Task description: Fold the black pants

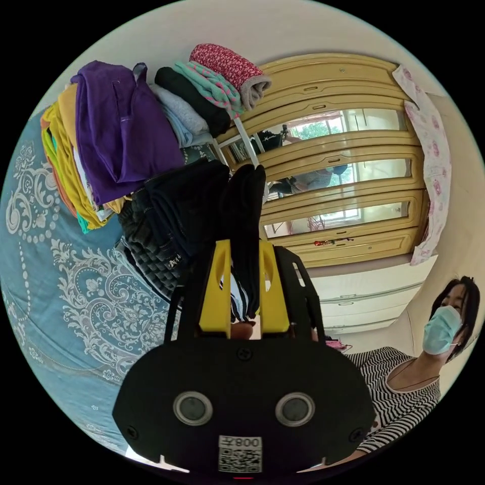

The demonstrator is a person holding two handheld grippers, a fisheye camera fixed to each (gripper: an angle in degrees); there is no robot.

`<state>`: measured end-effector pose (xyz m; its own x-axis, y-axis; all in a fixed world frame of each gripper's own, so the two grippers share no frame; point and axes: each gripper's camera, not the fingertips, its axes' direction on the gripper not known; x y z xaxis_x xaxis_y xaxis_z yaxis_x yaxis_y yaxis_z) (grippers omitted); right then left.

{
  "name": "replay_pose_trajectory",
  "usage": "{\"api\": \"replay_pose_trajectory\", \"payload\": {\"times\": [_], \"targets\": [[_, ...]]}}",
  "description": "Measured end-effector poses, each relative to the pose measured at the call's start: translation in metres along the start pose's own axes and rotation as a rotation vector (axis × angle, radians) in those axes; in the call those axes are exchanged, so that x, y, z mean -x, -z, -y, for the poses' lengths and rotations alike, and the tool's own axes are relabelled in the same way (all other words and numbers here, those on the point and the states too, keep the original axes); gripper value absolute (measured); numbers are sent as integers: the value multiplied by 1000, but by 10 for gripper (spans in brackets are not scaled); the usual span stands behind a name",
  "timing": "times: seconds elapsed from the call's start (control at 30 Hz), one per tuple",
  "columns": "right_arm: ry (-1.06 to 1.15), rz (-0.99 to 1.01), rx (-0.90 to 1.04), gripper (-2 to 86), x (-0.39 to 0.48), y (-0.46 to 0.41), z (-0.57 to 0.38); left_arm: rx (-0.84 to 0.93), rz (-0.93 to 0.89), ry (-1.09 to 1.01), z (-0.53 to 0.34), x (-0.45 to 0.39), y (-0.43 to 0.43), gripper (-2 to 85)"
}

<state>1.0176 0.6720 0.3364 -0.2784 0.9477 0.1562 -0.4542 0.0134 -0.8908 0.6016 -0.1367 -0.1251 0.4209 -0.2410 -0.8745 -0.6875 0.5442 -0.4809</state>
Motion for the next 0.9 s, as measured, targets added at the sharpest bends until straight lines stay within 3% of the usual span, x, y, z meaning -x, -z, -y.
{"api": "replay_pose_trajectory", "payload": {"times": [0.23,0.37,0.5,0.7,0.9], "targets": [[-70,-134,3,31,49,20,29,-16,-37,-94,24,-46,-15,75],[-92,-228,20,33,79,26,48,68,43,-106,54,-56,-46,49],[-157,-198,7,35,93,34,62,78,-63,-29,75,-35,-59,10],[-271,-68,-114,38,114,60,61,101,-95,-60,90,-45,-52,5],[-214,-210,-278,37,172,126,85,87,-83,-119,91,-53,-24,16]]}}
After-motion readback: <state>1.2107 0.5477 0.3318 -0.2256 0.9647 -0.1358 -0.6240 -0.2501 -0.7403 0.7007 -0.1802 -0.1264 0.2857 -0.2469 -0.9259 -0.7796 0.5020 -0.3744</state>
